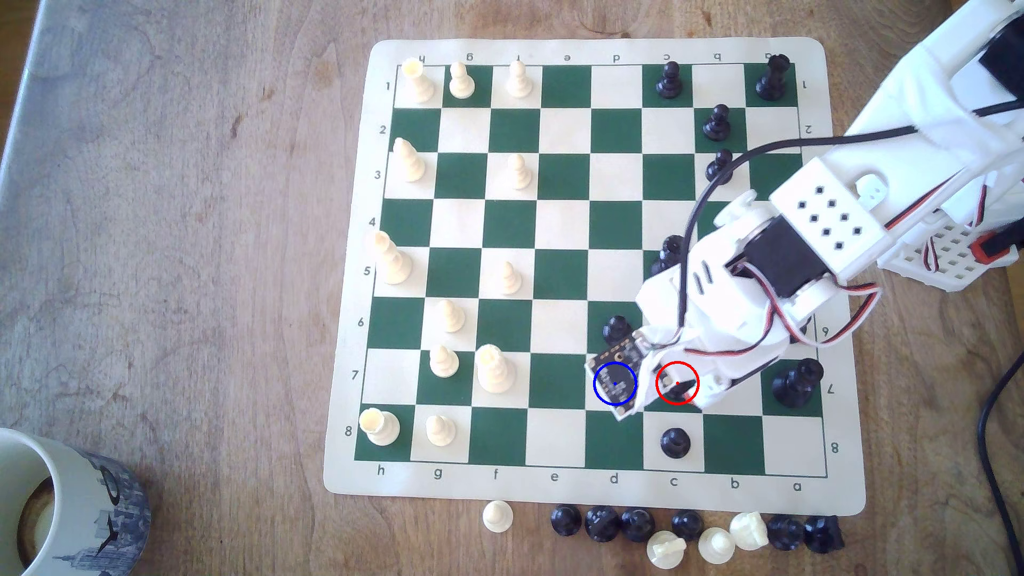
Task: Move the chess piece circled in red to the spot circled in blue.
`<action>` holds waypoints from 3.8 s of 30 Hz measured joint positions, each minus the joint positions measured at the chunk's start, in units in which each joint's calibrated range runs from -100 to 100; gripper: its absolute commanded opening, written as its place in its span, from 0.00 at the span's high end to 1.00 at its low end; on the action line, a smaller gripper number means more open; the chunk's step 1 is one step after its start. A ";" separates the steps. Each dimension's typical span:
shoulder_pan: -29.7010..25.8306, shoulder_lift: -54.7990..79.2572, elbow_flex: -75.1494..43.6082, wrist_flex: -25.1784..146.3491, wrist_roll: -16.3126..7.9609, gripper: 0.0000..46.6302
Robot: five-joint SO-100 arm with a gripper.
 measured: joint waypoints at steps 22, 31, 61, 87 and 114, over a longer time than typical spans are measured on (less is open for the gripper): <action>0.00 -0.25 -3.43 4.14 -0.24 0.95; 0.00 -2.01 -8.95 5.02 -0.59 0.94; 3.98 13.57 -16.09 -0.56 1.56 0.94; 3.69 5.36 -15.82 5.42 2.00 0.65; 25.22 -41.89 20.52 -13.71 0.34 1.00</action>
